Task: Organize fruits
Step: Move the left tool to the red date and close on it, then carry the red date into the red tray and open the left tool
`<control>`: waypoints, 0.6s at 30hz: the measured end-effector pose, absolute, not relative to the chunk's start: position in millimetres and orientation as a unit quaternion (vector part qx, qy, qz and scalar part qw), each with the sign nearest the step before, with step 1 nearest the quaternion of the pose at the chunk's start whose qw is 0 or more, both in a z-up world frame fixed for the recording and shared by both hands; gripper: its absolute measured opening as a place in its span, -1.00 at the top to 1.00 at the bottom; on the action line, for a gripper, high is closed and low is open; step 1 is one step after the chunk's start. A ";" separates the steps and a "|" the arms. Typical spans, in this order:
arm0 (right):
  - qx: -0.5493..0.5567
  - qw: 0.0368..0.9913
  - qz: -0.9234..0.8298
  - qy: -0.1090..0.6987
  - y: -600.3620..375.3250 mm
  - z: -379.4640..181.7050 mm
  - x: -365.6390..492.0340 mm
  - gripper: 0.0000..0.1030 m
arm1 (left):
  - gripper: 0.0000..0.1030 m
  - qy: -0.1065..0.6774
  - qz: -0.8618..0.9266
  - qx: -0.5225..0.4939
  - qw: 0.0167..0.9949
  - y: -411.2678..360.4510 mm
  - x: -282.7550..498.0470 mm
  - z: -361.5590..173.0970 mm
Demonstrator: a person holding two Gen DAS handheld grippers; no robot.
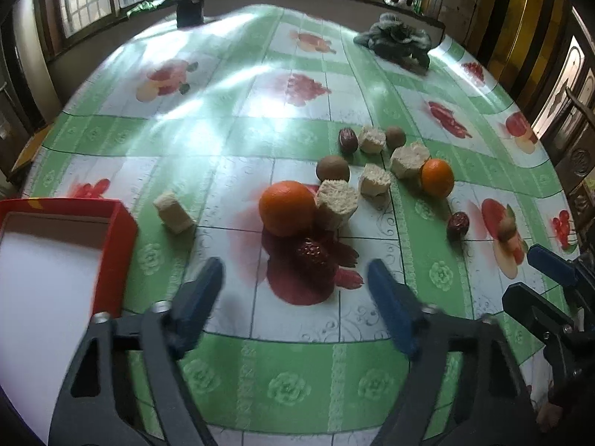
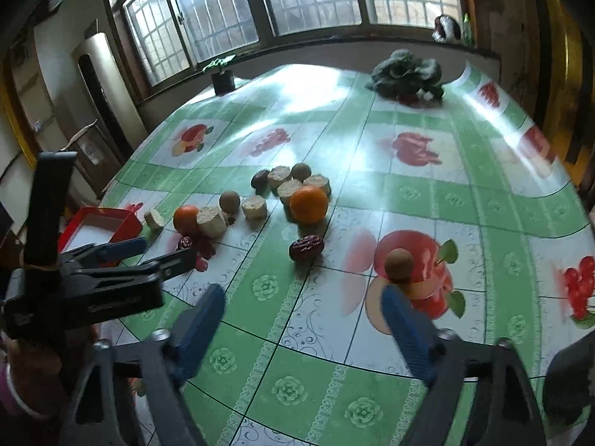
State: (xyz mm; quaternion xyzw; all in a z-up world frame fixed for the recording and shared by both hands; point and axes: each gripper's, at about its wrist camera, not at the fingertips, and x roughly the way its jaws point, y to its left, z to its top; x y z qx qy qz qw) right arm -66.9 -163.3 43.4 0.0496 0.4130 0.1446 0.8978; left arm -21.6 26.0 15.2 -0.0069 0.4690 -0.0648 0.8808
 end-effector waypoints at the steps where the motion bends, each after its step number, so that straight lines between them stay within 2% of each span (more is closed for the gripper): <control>1: 0.050 0.897 0.145 0.415 -163.8 42.0 -65.4 -0.45 | -0.21 0.473 -0.066 -0.009 0.879 25.7 -19.1 12.3; 3: 0.053 0.896 0.149 0.415 -165.2 39.8 -63.4 -0.13 | 0.00 0.464 -0.059 0.003 0.884 23.8 -18.5 11.3; 4: 0.055 0.895 0.152 0.416 -165.3 38.9 -61.7 -0.11 | 0.08 0.462 -0.060 0.006 0.885 23.8 -18.0 10.9; 7: 0.047 0.893 0.149 0.422 -163.0 34.5 -55.5 -0.10 | 0.59 0.461 -0.064 0.006 0.885 25.4 -17.7 11.2; 10: 0.037 0.891 0.151 0.426 -157.8 30.8 -49.4 -0.09 | 0.67 0.462 -0.067 0.001 0.884 29.6 -17.6 11.3; 18: 0.009 0.886 0.156 0.437 -151.6 20.6 -18.9 -0.09 | 0.67 0.467 -0.069 -0.013 0.882 38.5 -22.5 15.5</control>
